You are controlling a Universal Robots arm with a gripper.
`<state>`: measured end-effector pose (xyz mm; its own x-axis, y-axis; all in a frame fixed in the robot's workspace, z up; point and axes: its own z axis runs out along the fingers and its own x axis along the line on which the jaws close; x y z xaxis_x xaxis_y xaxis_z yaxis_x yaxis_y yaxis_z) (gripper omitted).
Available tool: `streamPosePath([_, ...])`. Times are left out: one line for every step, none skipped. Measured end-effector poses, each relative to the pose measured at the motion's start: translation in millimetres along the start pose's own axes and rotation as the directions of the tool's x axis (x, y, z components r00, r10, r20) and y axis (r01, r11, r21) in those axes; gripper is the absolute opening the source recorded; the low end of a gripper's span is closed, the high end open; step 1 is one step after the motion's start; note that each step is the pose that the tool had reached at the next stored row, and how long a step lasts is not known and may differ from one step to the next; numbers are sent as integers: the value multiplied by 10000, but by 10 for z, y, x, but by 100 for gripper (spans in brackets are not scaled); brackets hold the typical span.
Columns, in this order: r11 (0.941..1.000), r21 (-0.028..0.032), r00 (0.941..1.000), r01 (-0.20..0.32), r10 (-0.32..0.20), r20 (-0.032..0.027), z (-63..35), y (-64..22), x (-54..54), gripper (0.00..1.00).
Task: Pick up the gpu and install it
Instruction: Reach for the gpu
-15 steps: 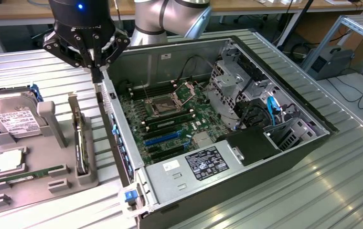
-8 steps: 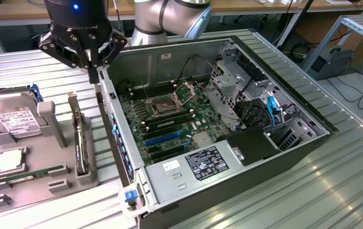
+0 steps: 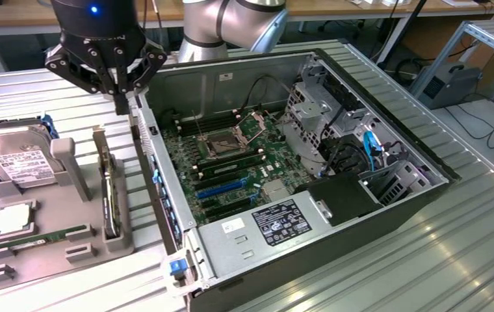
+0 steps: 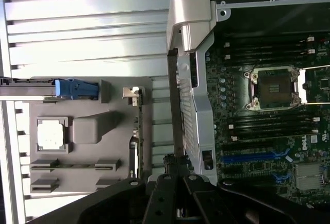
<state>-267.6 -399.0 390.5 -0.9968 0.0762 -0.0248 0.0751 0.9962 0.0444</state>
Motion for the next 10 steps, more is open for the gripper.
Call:
streamPosePath([10000,0,10000,0,0,0,0,0,7,11])
streamPosePath([10000,0,10000,0,0,0,0,-1,13,11])
streamPosePath([10000,0,10000,0,0,0,0,-1,20,11])
streamPosePath([10000,0,10000,0,0,0,-1,-2,27,11])
streamPosePath([10000,0,10000,0,0,0,-1,-2,34,11])
streamPosePath([10000,1,10000,0,0,0,-1,-3,40,11])
streamPosePath([10000,0,10000,0,0,0,-1,-4,46,11])
streamPosePath([10000,0,10000,0,0,0,-1,-4,52,11])
streamPosePath([10000,0,10000,0,0,0,-1,-4,58,11])
streamPosePath([10000,0,10000,0,0,0,-1,-5,66,11])
